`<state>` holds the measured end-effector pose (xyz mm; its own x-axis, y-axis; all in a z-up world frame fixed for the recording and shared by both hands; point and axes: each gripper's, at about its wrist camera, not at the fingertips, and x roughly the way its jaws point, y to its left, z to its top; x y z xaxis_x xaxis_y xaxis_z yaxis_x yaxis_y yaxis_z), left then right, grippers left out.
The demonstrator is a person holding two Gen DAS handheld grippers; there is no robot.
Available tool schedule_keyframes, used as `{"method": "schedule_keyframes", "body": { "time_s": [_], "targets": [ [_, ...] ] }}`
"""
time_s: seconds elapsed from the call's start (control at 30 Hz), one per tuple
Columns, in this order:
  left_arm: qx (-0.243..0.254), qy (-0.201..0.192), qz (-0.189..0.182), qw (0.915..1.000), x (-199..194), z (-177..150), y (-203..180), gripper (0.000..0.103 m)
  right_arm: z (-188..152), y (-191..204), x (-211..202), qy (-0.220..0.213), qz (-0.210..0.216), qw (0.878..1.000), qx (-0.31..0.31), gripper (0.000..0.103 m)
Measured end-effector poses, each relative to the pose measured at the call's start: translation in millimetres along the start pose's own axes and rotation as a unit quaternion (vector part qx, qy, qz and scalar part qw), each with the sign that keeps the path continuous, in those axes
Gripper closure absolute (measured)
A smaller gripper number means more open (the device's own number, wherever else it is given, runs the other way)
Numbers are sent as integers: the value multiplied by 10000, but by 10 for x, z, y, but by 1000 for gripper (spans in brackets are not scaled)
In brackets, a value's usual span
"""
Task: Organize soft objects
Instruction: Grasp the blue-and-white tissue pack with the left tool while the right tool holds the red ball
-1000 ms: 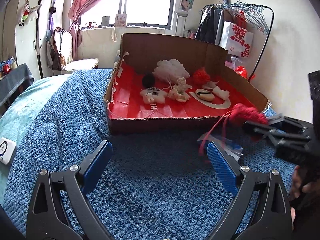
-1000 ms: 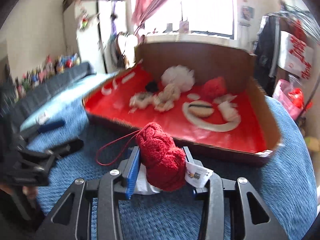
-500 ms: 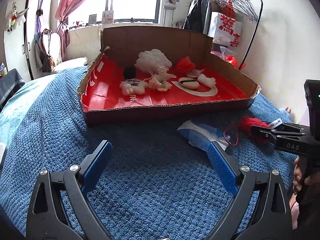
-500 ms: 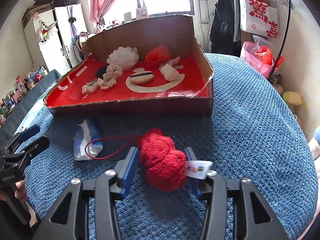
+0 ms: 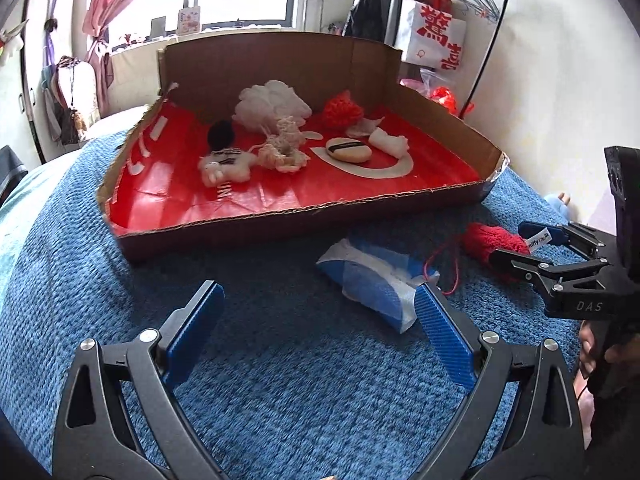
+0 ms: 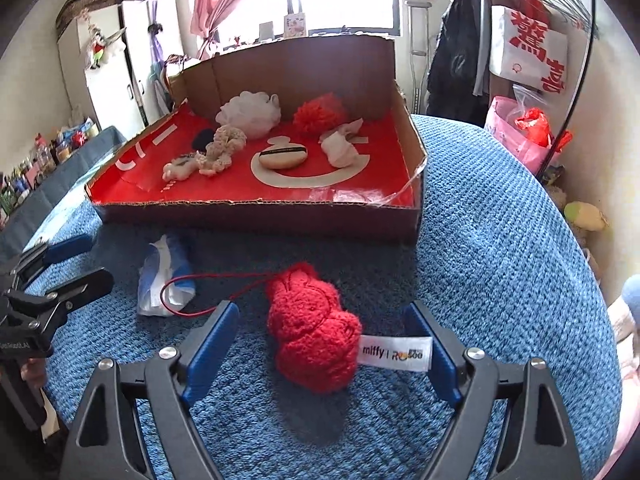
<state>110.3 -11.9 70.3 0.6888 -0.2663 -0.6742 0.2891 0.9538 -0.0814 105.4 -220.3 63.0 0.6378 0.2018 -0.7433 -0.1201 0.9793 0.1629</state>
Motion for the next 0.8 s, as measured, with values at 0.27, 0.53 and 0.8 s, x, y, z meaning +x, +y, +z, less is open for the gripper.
{"method": "schedule_keyframes", "body": {
  "time_s": [0.27,0.53,0.8],
  "targets": [
    [299,492,-234,9981,282,128,-135,6,53,-94,45,155,170,9995,-199,16],
    [577,850,-340,9941,505,131,-240,16,56,-70,178,338,391,9979,-394,27],
    [291,750,-956,9922,402,160,-197,78,59,-23,66,74,772,9964,-340,63]
  ]
}}
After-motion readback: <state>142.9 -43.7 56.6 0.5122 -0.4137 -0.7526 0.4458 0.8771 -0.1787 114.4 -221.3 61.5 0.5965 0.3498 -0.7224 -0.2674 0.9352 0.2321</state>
